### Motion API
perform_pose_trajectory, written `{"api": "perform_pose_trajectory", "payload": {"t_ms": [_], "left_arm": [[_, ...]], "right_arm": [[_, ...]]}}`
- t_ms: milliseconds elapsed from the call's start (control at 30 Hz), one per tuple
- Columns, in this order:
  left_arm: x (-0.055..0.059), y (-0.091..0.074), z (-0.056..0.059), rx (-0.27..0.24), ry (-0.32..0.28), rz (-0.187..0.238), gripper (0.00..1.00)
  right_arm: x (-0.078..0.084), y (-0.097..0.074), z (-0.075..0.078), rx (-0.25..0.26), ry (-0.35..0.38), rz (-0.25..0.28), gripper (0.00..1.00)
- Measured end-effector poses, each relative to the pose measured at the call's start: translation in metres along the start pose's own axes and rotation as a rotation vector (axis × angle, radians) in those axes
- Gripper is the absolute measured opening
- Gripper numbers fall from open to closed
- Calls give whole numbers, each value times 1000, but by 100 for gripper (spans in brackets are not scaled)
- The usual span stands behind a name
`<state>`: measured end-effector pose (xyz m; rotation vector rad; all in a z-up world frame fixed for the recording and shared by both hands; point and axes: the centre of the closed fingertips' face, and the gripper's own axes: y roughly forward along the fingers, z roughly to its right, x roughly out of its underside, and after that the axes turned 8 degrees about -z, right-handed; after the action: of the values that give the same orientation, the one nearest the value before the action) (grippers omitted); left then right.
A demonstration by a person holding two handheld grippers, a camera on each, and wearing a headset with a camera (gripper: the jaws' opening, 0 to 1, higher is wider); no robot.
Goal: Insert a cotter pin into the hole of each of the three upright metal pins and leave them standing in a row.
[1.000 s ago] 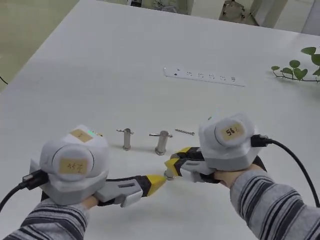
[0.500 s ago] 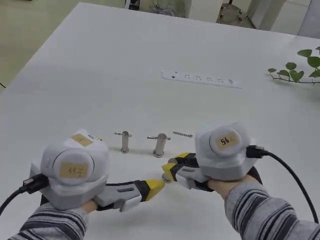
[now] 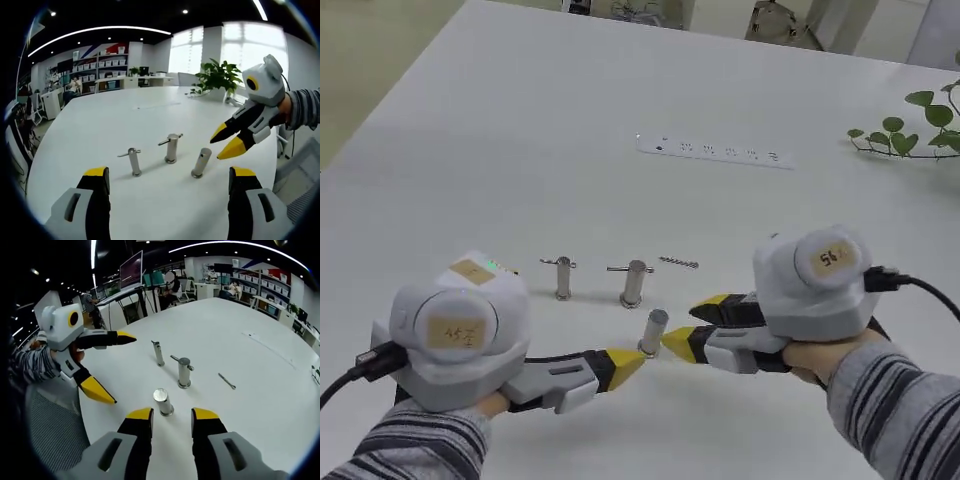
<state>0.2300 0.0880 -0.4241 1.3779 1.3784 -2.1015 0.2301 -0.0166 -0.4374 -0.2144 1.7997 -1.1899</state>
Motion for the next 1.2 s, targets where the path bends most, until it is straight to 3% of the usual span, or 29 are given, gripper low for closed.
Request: {"api": "perform_pose_trajectory", "payload": {"t_ms": [300, 467, 800, 833, 933, 967, 1200], "left_arm": [[2, 1, 1, 1, 1, -7, 99], [1, 1, 1, 2, 6, -7, 98], [2, 2, 2, 9, 2, -9, 98], [2, 2, 3, 11, 3, -9, 98], [3, 3, 4, 15, 4, -12, 98], [3, 3, 4, 17, 4, -14, 98], [3, 3, 3, 16, -6, -14, 97]], "right_arm": [[-3, -2, 37, 8, -89, -64, 24], [-9, 7, 56, 13, -144, -105, 24], [-24, 23, 76, -6, -195, -166, 21], [-26, 27, 86, -9, -206, -178, 21], [-27, 34, 91, -15, -223, -205, 19], [-28, 39, 100, -17, -225, -214, 19], [-27, 55, 103, -28, -276, -270, 15]]}}
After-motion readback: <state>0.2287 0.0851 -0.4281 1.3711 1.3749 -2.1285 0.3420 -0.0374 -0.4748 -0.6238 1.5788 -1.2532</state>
